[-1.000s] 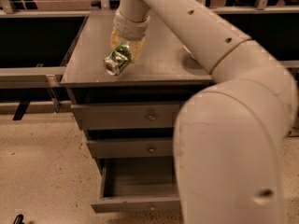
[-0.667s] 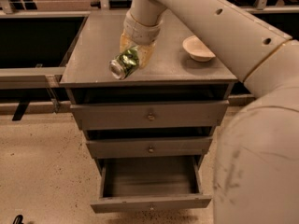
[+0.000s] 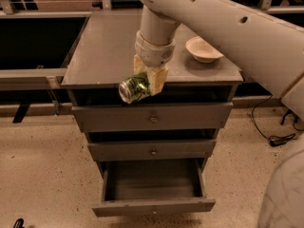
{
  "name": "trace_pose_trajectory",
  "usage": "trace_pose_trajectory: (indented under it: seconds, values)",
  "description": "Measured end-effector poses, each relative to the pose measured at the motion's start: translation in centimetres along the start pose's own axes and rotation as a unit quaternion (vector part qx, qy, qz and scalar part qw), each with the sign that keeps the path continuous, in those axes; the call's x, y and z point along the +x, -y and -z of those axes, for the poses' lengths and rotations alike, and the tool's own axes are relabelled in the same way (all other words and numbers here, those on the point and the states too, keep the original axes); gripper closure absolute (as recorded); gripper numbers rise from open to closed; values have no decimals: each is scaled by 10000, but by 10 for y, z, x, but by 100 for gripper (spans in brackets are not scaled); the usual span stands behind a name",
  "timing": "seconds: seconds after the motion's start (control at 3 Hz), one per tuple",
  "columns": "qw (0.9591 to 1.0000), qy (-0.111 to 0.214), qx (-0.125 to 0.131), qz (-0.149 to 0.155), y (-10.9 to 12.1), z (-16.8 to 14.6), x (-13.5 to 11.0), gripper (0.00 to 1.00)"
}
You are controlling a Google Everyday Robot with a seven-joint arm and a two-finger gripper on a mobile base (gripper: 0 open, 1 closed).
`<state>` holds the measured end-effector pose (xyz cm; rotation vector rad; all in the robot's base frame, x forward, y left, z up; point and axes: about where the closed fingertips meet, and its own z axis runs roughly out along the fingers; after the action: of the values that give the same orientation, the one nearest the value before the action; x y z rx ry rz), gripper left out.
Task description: Place green can into bottom drawer
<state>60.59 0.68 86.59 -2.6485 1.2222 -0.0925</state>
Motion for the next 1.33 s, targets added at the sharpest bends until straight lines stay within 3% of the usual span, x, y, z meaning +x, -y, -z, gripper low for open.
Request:
trace_pose_trajectory:
  seconds: [0.33, 0.67, 1.0, 1.33]
  values:
    - [9995, 273, 85, -153, -48, 20, -32, 100]
    - [9978, 446, 387, -306, -109, -2, -13, 100]
    - [9963, 321, 538, -581, -139, -6, 14, 100]
    - [9948, 187, 397, -919, -129, -19, 32, 100]
